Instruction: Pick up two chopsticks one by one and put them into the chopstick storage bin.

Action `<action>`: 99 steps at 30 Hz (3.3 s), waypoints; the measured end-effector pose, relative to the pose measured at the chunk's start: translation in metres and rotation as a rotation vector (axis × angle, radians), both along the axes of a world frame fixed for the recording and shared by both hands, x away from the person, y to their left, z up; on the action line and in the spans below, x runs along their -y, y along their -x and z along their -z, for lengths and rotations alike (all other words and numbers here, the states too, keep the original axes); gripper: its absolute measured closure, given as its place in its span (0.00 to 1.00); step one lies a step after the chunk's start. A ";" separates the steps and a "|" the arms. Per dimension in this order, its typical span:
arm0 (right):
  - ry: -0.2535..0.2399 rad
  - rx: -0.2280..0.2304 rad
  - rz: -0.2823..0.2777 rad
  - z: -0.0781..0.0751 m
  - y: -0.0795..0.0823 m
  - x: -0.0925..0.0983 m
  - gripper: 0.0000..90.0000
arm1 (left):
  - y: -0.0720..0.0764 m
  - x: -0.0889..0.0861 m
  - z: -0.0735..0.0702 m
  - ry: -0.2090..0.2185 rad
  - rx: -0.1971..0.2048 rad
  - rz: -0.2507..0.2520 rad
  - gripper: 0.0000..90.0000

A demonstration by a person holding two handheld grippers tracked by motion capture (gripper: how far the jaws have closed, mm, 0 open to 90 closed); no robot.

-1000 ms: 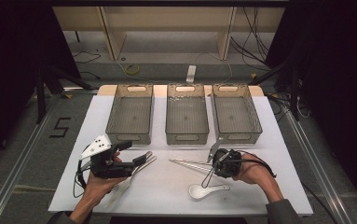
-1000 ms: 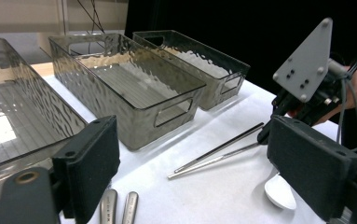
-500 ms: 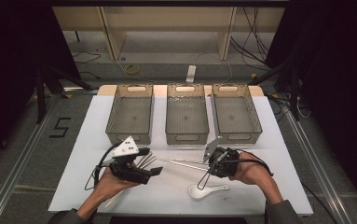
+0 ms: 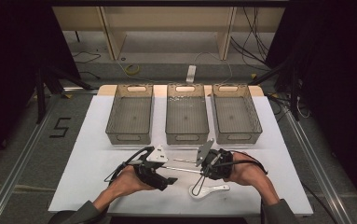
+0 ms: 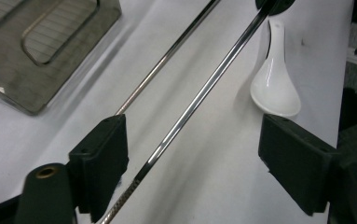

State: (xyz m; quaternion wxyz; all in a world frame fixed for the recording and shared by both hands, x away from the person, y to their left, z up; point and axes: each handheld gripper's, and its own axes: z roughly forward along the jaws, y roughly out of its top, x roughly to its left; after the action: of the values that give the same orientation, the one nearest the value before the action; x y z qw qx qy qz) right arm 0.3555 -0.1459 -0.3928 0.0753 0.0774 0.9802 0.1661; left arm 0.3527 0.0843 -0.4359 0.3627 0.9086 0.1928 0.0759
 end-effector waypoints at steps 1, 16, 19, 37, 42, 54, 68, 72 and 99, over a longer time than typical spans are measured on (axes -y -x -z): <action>0.003 0.002 0.004 -0.001 0.001 -0.001 0.95 | 0.000 0.001 0.000 -0.001 0.003 0.002 0.30; -0.004 0.022 -0.065 -0.007 0.009 -0.010 0.95 | 0.008 0.010 0.000 -0.062 0.054 0.084 0.64; -0.001 0.021 -0.078 -0.007 0.009 -0.010 0.95 | 0.009 0.009 -0.003 -0.053 0.066 0.102 0.74; -0.193 0.068 -0.022 -0.017 0.003 0.010 0.55 | 0.016 0.003 -0.013 -0.071 0.084 0.173 0.95; -0.241 0.099 0.073 -0.020 0.001 0.019 0.43 | 0.012 -0.003 -0.013 -0.068 0.086 0.116 0.95; -0.326 0.142 0.272 -0.015 -0.009 0.044 0.34 | 0.001 -0.021 -0.018 -0.017 0.073 -0.027 0.95; -0.246 0.071 0.375 0.017 -0.025 0.066 0.30 | -0.015 -0.050 -0.027 0.056 0.055 -0.208 0.95; -0.231 0.048 0.397 0.024 -0.029 0.069 0.30 | -0.018 -0.057 -0.029 0.072 0.054 -0.251 0.95; -0.167 0.020 0.424 0.037 -0.041 0.071 0.31 | -0.086 -0.116 -0.062 0.184 0.060 -0.541 0.95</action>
State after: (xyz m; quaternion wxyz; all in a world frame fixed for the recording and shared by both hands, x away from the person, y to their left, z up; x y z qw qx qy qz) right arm 0.3962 -0.2170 -0.4301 0.1114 0.2858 0.9242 0.2277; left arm 0.4387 0.2003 -0.3741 0.4158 0.7848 0.4233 0.1789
